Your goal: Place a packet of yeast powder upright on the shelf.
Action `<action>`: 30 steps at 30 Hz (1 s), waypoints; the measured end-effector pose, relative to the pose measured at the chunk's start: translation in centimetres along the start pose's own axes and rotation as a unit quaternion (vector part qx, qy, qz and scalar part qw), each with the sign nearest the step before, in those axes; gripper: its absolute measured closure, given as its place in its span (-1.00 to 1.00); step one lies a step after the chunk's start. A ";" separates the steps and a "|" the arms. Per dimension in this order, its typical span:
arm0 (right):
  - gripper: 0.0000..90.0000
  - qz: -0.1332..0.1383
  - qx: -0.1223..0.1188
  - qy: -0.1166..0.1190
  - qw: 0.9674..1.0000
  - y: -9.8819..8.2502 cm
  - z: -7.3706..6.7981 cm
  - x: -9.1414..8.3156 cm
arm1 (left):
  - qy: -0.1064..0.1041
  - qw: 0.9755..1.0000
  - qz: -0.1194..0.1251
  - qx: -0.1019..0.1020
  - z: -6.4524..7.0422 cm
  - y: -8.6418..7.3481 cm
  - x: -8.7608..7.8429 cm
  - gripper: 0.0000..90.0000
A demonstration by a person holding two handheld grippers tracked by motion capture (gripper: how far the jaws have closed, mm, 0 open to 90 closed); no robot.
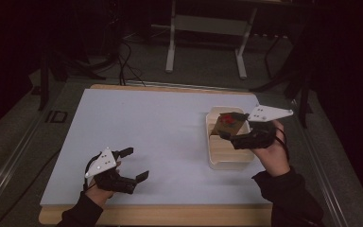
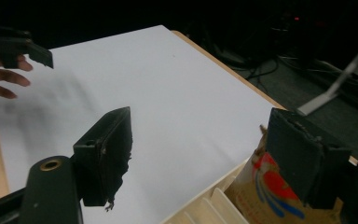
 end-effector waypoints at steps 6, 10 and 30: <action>-0.55 0.012 0.005 0.015 1.000 -0.7 -2.1 -0.1 | -0.001 1.000 0.000 0.001 0.1 0.0 0.0 -0.94; -0.65 0.007 0.007 0.027 1.000 -1.3 -3.6 -0.1 | -0.001 1.000 0.000 0.000 0.2 0.1 0.0 -0.94; -0.76 -0.004 0.035 0.064 0.997 -5.7 -7.8 -0.3 | -0.003 1.000 0.001 0.004 0.3 0.1 -0.1 -0.94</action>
Point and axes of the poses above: each handheld gripper's, and its own axes: x roughly forward along the jaws, y roughly out of its top, z roughly to its right, the point moved 8 cm from there along x, roughly forward along the jaws, and after that the axes turned 5 degrees about z, right-handed, at the moved point
